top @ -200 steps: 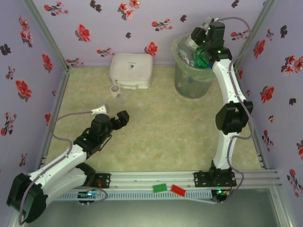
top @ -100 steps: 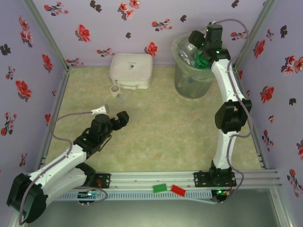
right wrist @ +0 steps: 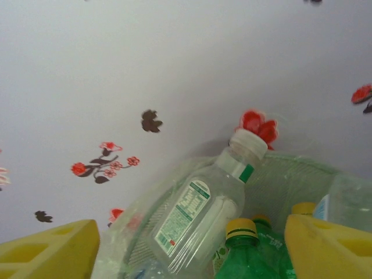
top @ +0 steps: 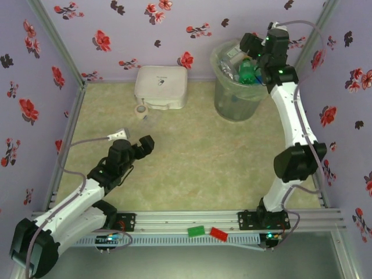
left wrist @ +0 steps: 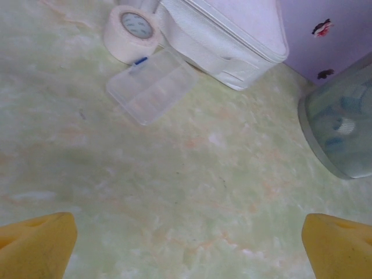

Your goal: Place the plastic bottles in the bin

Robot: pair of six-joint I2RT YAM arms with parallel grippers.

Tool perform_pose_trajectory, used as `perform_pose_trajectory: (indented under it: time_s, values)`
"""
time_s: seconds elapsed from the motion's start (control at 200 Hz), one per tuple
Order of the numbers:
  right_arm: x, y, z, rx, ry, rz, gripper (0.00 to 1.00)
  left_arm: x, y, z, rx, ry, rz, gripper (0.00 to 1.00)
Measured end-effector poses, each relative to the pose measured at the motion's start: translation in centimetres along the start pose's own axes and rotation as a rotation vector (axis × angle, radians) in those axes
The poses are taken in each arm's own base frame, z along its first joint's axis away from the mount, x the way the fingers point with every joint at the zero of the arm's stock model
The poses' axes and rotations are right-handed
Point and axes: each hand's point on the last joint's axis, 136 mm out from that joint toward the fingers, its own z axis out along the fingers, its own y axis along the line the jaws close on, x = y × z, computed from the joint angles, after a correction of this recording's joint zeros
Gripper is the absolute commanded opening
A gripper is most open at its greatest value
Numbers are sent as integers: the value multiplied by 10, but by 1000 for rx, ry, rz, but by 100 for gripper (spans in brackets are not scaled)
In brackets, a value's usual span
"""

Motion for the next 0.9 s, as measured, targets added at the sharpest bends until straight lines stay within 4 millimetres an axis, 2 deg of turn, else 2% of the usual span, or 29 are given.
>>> perform_pose_trajectory:
  time_s: [0.085, 0.175, 0.42, 0.515, 0.62, 0.745, 0.8, 0.895]
  values:
    - [1, 1, -27, -15, -11, -21, 99, -9, 9, -1, -33, -20, 15, 100]
    - [20, -2, -56, -24, 4, -49, 100, -24, 20, -4, -72, -54, 32, 100]
    - [114, 3, -128, -87, 122, -161, 99, -59, 56, -6, -217, -134, 94, 100]
    - [155, -6, -150, -98, 166, -183, 100, -69, 78, -5, -295, -151, 101, 100]
    - [203, -34, -157, -51, 222, -196, 100, -84, 98, -9, -366, -197, 100, 100]
    - [265, -74, -153, 44, 324, -249, 100, -100, 112, -13, -411, -299, 121, 100]
    - [283, -87, -149, 78, 348, -290, 100, -102, 119, -12, -437, -329, 140, 100]
    - [298, -105, -140, 137, 342, -366, 100, -102, 130, -7, -493, -344, 193, 100]
